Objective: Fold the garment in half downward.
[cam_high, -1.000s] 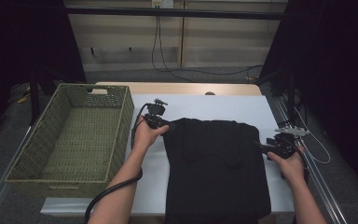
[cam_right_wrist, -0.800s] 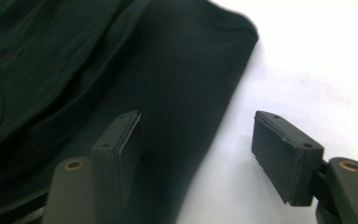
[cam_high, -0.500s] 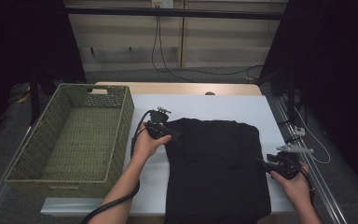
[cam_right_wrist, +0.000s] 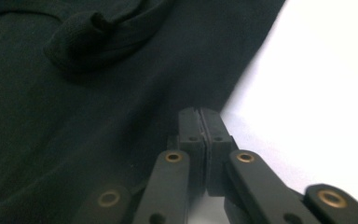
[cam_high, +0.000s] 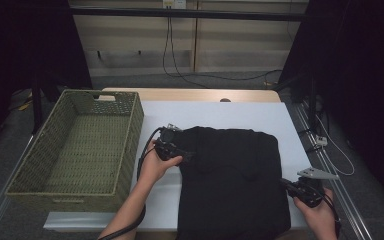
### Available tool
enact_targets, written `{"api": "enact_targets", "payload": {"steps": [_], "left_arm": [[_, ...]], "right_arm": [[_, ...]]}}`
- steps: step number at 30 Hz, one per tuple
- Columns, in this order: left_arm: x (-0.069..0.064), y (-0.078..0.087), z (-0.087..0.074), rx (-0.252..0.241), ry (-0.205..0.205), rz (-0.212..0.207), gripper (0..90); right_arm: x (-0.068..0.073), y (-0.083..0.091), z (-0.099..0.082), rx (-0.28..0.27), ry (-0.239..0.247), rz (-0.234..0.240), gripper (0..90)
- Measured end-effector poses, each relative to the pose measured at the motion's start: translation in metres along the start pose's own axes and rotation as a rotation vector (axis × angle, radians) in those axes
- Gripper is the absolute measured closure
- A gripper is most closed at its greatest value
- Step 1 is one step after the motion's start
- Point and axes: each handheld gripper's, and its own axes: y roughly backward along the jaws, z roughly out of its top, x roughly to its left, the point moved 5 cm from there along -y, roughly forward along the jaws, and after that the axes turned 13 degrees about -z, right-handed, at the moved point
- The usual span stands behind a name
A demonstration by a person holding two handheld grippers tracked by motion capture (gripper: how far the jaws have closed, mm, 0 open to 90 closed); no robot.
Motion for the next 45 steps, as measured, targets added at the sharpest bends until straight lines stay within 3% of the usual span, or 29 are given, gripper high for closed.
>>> {"api": "enact_targets", "payload": {"steps": [5, 7, 9, 12, 16, 18, 20, 22, 25, 27, 30, 40, 45], "left_arm": [[-0.006, 0.006, 0.001, -0.018, -0.015, -0.005, 8.1], [-0.008, 0.008, 0.002, -0.025, -0.02, -0.012, 8.1], [-0.01, 0.008, 0.002, -0.025, -0.025, -0.016, 8.2], [-0.012, 0.008, 0.002, -0.02, -0.028, -0.024, 8.2], [-0.013, 0.006, 0.0, -0.013, -0.028, -0.026, 8.2], [-0.015, 0.005, -0.001, -0.013, -0.024, -0.03, 8.1], [-0.016, 0.006, -0.001, -0.012, -0.031, -0.032, 8.1], [-0.016, 0.007, -0.001, -0.011, -0.03, -0.038, 8.0], [-0.017, 0.007, -0.002, -0.017, -0.025, -0.037, 7.9], [-0.016, 0.007, -0.003, -0.011, -0.025, -0.038, 7.5], [-0.016, 0.007, -0.005, -0.014, -0.019, -0.041, 7.5], [-0.017, 0.009, -0.008, -0.007, -0.028, -0.039, 7.0], [-0.018, 0.009, -0.011, 0.003, -0.035, -0.049, 6.9]], "right_arm": [[-0.004, -0.001, 0.002, 0.005, 0.005, 0.009, 90.0], [-0.011, -0.002, 0.003, -0.006, 0.012, -0.018, 90.0], [-0.018, -0.003, 0.002, -0.002, -0.018, -0.004, 90.0], [-0.021, -0.002, 0.002, -0.008, -0.025, -0.005, 90.0], [-0.021, -0.001, 0.007, -0.015, 0.018, -0.037, 90.0], [-0.025, -0.002, 0.006, -0.011, 0.013, -0.057, 90.0], [-0.028, -0.003, 0.003, -0.007, -0.021, -0.038, 90.0], [-0.03, -0.002, 0.001, -0.008, -0.015, -0.046, 90.0], [-0.029, -0.001, 0.002, -0.041, -0.038, -0.041, 87.2], [-0.027, 0.001, 0.006, -0.068, -0.051, -0.034, 75.5], [-0.019, 0.002, 0.015, -0.1, -0.065, 0.007, 68.8], [0.019, -0.014, 0.04, -0.142, -0.011, 0.11, 49.3], [0.033, -0.02, 0.051, -0.153, 0.014, 0.139, 37.3]]}}
